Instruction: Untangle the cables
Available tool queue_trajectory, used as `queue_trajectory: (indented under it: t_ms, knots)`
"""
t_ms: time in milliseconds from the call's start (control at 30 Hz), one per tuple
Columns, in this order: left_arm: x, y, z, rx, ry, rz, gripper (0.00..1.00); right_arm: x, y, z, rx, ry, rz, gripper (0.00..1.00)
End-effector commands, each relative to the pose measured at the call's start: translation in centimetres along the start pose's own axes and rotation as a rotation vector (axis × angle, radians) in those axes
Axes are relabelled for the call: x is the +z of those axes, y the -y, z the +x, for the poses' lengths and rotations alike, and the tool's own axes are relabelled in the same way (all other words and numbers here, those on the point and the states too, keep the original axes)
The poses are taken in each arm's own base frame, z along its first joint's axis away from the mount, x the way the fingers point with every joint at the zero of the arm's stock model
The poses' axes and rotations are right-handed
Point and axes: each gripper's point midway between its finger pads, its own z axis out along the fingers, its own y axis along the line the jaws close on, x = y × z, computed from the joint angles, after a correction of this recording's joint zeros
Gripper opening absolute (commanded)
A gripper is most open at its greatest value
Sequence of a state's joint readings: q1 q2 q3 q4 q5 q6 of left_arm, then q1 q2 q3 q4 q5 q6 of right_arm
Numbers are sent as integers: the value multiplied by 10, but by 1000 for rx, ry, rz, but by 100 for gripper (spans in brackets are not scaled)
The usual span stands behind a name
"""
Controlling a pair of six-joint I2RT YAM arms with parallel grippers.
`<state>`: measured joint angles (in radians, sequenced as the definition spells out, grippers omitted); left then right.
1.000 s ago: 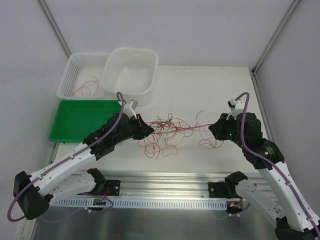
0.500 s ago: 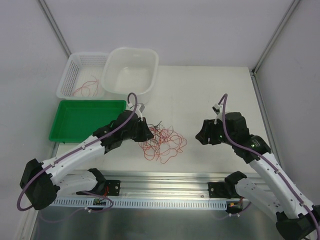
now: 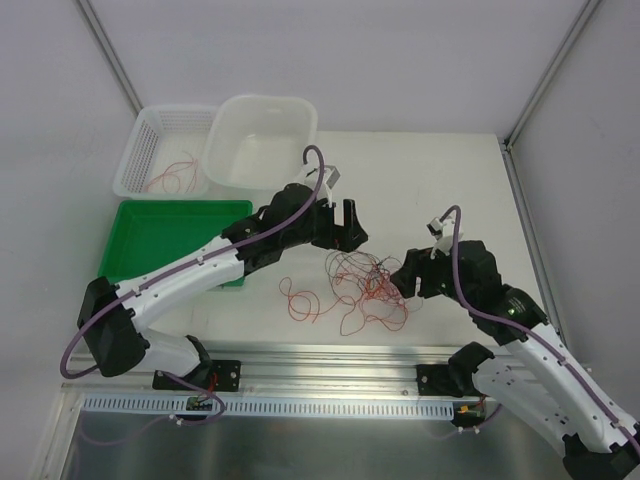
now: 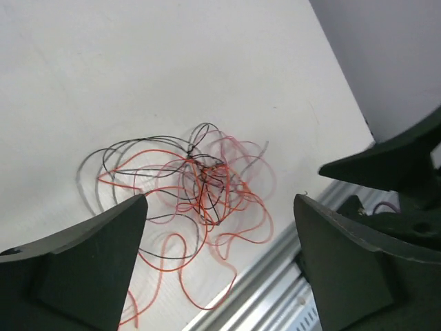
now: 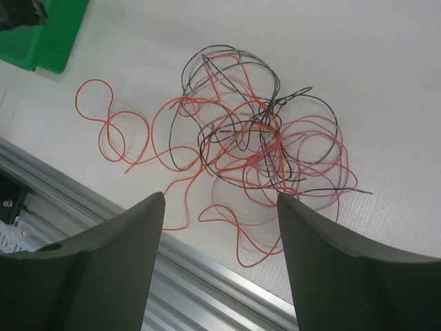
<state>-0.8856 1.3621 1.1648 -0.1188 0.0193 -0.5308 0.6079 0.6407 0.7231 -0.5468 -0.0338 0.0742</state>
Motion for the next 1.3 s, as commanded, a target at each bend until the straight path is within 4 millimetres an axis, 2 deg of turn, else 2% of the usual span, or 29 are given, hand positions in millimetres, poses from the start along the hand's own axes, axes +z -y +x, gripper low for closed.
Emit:
queue_trajectory:
  t_ms: [0,67,100,167,200,233,267,367,467,600,633,800,900,1067,1100,1133,1167,1200,1233,1267]
  knots:
    - [1,-30,26,-43,-38,-95,91,1,3,0,-16,18,12,70]
    - [-12,-37,32,-94,-17,-122,92,2,4,4,-17,10,14,70]
    - [-15,-52,54,-128,-45,-162,92,4,4,6,-19,6,14,70]
    - [-33,-67,66,-175,-30,-223,91,6,5,9,-21,-4,16,70]
    - [-38,-82,87,-195,-60,-270,91,7,7,12,-24,-16,20,70]
    - [-46,-84,93,-236,-56,-281,91,8,6,13,-25,-17,19,70]
    - [-51,-95,113,-240,-96,-321,91,9,6,14,-27,-18,14,70]
    - [-61,-111,135,-236,-132,-407,91,15,4,20,-21,-30,-1,70]
    - [-60,-123,148,-233,-168,-463,91,22,4,27,-17,-52,-5,71]
    - [-51,-146,160,-213,-187,-581,91,25,2,30,-16,-59,-14,72]
    - [-47,-157,165,-193,-198,-634,91,26,2,33,-18,-64,-16,73]
    - [-27,-161,167,-162,-238,-676,82,29,1,36,-17,-70,-18,74]
    - [-18,-160,177,-152,-288,-681,78,33,0,38,-17,-72,-21,74]
    - [-10,-151,190,-146,-332,-666,62,46,-7,35,-18,-74,-42,77]
    - [-9,-149,194,-137,-343,-661,59,50,-11,30,-16,-59,-50,79]
    - [-8,-149,197,-132,-353,-664,56,57,-12,34,-22,-87,-46,81]
    - [-8,-148,199,-131,-357,-665,46,61,-12,32,-26,-85,-33,81]
    - [-8,-148,202,-127,-365,-666,40,64,-18,29,-34,-81,-43,83]
    - [-8,-151,204,-126,-369,-673,33,72,-19,35,-44,-119,-36,83]
    - [-10,-152,205,-124,-373,-678,20,77,-12,32,-53,-109,15,83]
